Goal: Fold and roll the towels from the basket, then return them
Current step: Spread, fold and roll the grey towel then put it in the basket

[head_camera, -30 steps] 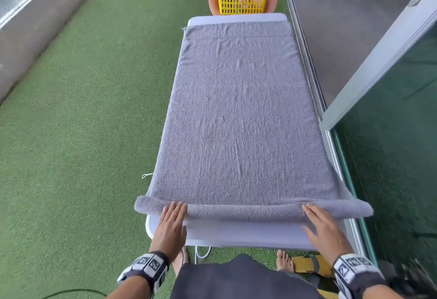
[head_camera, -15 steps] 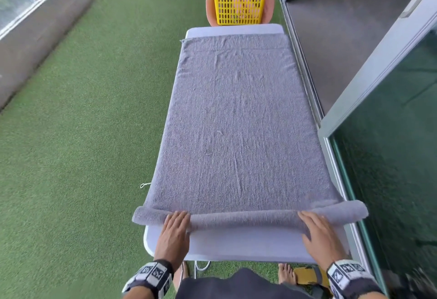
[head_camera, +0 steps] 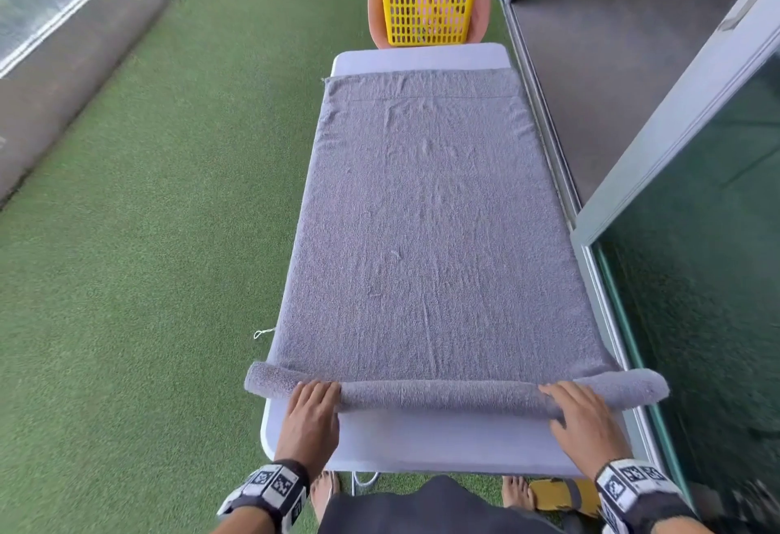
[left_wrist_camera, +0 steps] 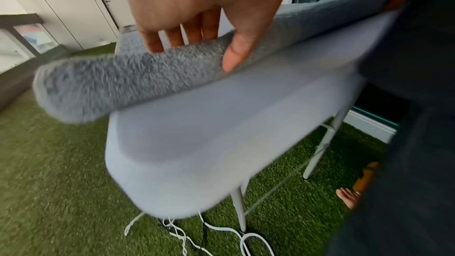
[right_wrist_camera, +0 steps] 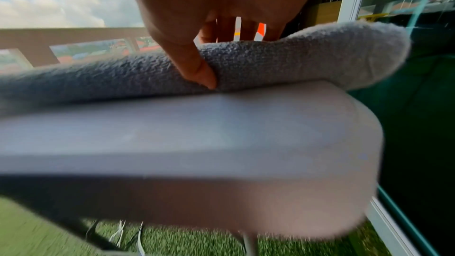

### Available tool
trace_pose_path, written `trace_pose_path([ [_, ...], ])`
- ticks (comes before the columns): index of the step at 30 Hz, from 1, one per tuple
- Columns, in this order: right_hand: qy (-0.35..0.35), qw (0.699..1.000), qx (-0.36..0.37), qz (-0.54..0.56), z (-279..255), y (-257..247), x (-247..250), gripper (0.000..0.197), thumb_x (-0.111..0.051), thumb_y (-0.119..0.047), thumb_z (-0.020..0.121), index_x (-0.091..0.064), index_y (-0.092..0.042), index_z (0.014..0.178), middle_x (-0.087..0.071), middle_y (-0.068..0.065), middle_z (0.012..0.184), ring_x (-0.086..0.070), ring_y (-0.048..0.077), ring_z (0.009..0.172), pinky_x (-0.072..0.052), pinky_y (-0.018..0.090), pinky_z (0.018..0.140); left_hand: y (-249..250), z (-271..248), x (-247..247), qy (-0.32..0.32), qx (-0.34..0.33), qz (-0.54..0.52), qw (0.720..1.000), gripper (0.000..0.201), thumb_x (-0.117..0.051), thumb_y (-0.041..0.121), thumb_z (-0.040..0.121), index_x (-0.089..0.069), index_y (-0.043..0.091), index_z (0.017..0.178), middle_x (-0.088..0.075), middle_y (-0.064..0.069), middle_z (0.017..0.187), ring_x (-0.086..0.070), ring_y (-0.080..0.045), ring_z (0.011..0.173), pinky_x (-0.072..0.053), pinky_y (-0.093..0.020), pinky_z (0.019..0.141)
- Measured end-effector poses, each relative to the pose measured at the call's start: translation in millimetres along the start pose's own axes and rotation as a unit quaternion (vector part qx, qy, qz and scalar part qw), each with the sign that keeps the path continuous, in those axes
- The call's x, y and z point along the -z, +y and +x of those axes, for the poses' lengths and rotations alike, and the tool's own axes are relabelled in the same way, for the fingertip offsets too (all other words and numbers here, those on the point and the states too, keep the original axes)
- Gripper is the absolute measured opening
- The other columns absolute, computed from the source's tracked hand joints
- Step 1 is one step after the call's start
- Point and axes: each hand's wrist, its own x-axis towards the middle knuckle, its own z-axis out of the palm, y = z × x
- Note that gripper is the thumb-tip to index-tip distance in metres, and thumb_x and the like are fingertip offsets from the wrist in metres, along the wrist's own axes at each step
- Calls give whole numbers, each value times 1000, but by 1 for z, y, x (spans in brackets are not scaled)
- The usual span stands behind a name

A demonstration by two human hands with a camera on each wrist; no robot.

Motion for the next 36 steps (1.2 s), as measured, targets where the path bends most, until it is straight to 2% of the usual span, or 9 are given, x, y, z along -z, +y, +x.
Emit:
trace_pose_path([
  [3,12,1000,-8,-22,21,-2,18,29,-59,-27,79,-63,-29,107,-60,-10,109,-54,16,107,-36,36,94,2,18,12,34,2,-19,999,13,-47,23,75,-59,25,78,-58,7,80,-53,-17,76,-48,-40,81],
  [10,18,1000,19,6,11,7,6,61,-69,-36,84,-45,-26,140,-45,-10,143,-40,15,135,-17,38,116,3,11,-8,22,-4,-2,1000,52,-64,27,82,-54,9,130,-60,-10,129,-56,-26,121,-19,-36,114],
  [13,-7,1000,-3,2,2,6,1,50,-77,-18,71,-61,-29,118,-61,-9,116,-57,19,113,-38,38,105,4,9,-1,-8,6,-35,999,55,-83,16,61,-60,19,111,-69,0,106,-65,-20,98,-40,-34,100],
  [16,7,1000,-5,-26,20,0,18,29,-62,-27,78,-61,-31,107,-58,-13,108,-53,15,107,-35,35,96,5,24,14,32,-10,-36,999,10,-60,21,75,-58,25,84,-63,10,81,-57,-13,73,-52,-37,77],
  [19,83,996,2,-9,40,-3,30,41,-44,-27,90,-57,-23,128,-57,-6,130,-53,19,117,-31,39,101,2,38,11,40,26,-19,999,37,-48,7,88,-56,11,124,-60,-4,127,-56,-26,118,-39,-52,106],
  [22,56,998,19,-5,36,-3,24,50,-48,-39,95,-41,-25,143,-42,-10,144,-39,17,135,-16,40,114,-5,30,0,12,27,2,1000,50,-49,18,93,-43,6,141,-40,-4,144,-38,-27,136,-14,-39,119],
  [26,-19,1000,13,-12,18,2,8,63,-81,-19,66,-59,-28,124,-60,-8,124,-55,19,118,-36,45,106,-5,14,-1,-9,9,-9,1000,63,-83,22,62,-56,16,118,-67,-3,114,-63,-24,107,-35,-38,108],
  [30,12,999,2,-46,38,-5,27,32,-64,-30,79,-60,-36,110,-58,-14,111,-53,13,109,-29,39,98,0,28,17,27,16,-6,999,15,-57,26,68,-61,25,82,-61,9,82,-61,-18,79,-38,-30,82],
  [36,52,998,-16,-23,54,6,27,51,-32,-50,98,-34,-32,145,-35,-13,149,-29,14,141,2,39,113,0,35,5,25,37,11,999,47,-39,33,93,-57,9,130,-57,-7,133,-51,-26,127,-18,-41,110],
])
